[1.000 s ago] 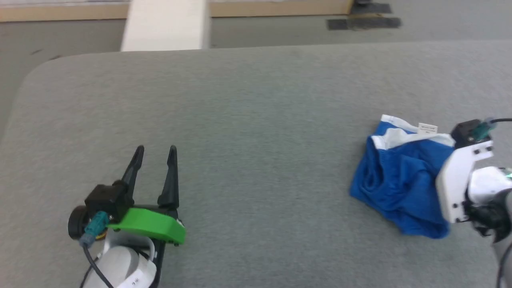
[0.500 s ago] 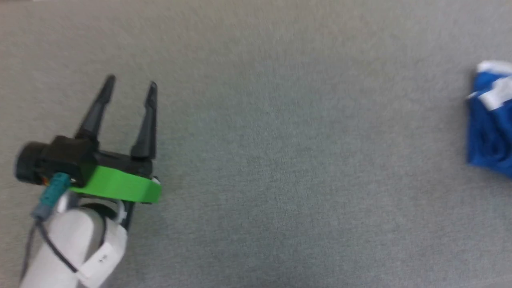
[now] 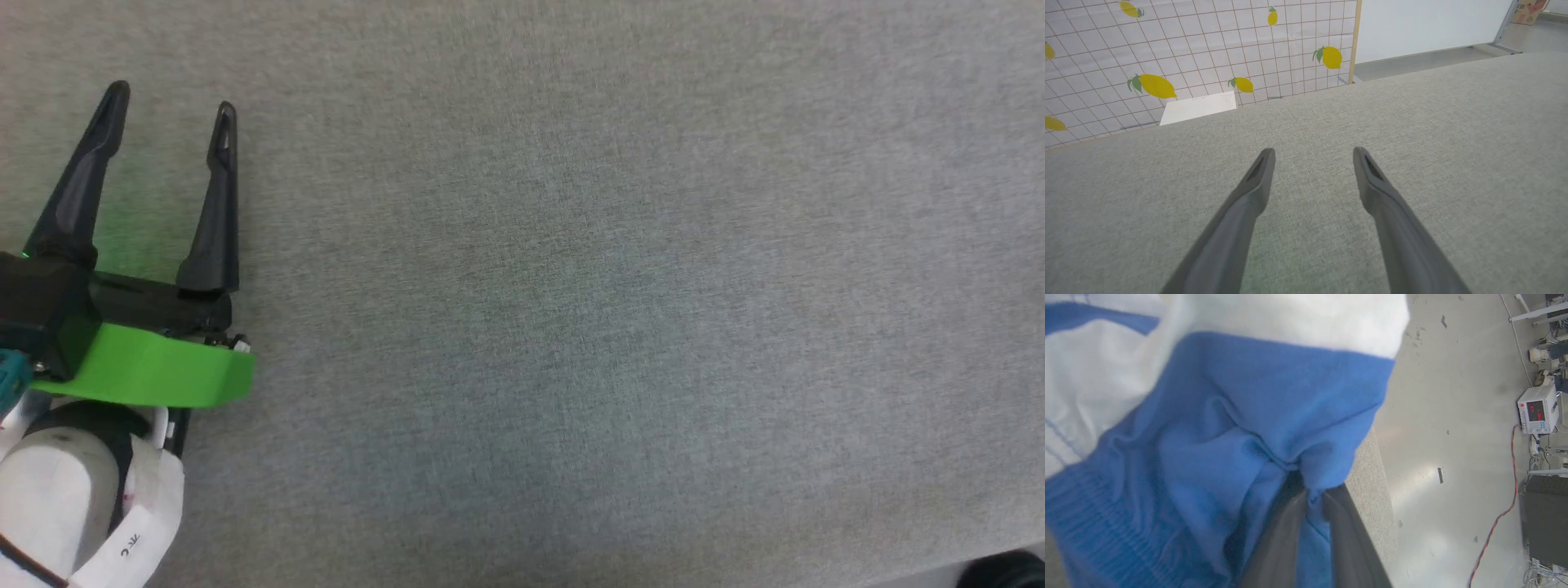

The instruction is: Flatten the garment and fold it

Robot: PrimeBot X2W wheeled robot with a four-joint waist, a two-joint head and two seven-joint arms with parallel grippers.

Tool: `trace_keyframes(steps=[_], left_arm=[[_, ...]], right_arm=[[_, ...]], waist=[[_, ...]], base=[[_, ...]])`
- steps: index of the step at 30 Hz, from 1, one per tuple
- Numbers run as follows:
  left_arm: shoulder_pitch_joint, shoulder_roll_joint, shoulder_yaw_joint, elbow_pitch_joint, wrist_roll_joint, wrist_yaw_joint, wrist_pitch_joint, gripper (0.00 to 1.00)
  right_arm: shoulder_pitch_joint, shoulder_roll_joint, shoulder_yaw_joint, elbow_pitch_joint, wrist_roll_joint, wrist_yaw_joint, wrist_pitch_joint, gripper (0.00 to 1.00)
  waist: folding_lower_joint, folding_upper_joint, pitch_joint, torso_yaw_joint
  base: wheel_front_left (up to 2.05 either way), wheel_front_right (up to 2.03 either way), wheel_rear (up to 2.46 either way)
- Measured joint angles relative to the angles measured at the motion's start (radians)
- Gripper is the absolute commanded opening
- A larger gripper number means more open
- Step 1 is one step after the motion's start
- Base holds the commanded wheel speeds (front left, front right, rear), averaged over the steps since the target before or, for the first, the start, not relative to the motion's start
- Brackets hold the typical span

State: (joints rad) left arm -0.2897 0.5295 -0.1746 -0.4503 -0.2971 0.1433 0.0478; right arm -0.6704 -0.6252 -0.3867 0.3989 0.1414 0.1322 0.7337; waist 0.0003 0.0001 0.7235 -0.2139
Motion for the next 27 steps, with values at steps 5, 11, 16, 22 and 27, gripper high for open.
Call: trace_keyframes(steps=[5, 11, 16, 22, 27], left_arm=[[0.003, 0.013, 0.012, -0.017, 0.001, 0.009, 0.012, 1.00], [0.007, 0.009, 0.015, 0.007, 0.000, 0.016, -0.005, 1.00], [0.015, -0.032, -0.005, 0.078, -0.016, 0.016, -0.056, 1.00], [0.034, -0.090, -0.016, 0.191, -0.062, 0.016, -0.133, 1.00], [0.063, -0.128, -0.013, 0.280, -0.095, 0.017, -0.189, 1.00]], right_arm=[[-0.049, 0.029, -0.050, 0.024, -0.059, 0.000, -0.044, 1.00], [-0.100, 0.034, -0.064, 0.029, -0.056, 0.000, -0.131, 1.00], [-0.120, 0.014, -0.003, -0.030, 0.027, 0.000, -0.217, 1.00], [-0.140, 0.026, 0.107, -0.148, 0.149, 0.000, -0.351, 1.00], [-0.134, 0.083, 0.204, -0.236, 0.207, 0.000, -0.499, 1.00]], waist=[[-0.0001, 0.0000, 0.042, -0.020], [-0.0001, 0.0000, 0.021, -0.040], [-0.0002, 0.0000, -0.038, -0.043], [-0.0003, 0.0000, -0.146, -0.027], [-0.0003, 0.0000, -0.257, 0.003]], base=[[0.00, 0.00, 0.00], [0.00, 0.00, 0.00], [0.00, 0.00, 0.00], [0.00, 0.00, 0.00], [0.00, 0.00, 0.00]])
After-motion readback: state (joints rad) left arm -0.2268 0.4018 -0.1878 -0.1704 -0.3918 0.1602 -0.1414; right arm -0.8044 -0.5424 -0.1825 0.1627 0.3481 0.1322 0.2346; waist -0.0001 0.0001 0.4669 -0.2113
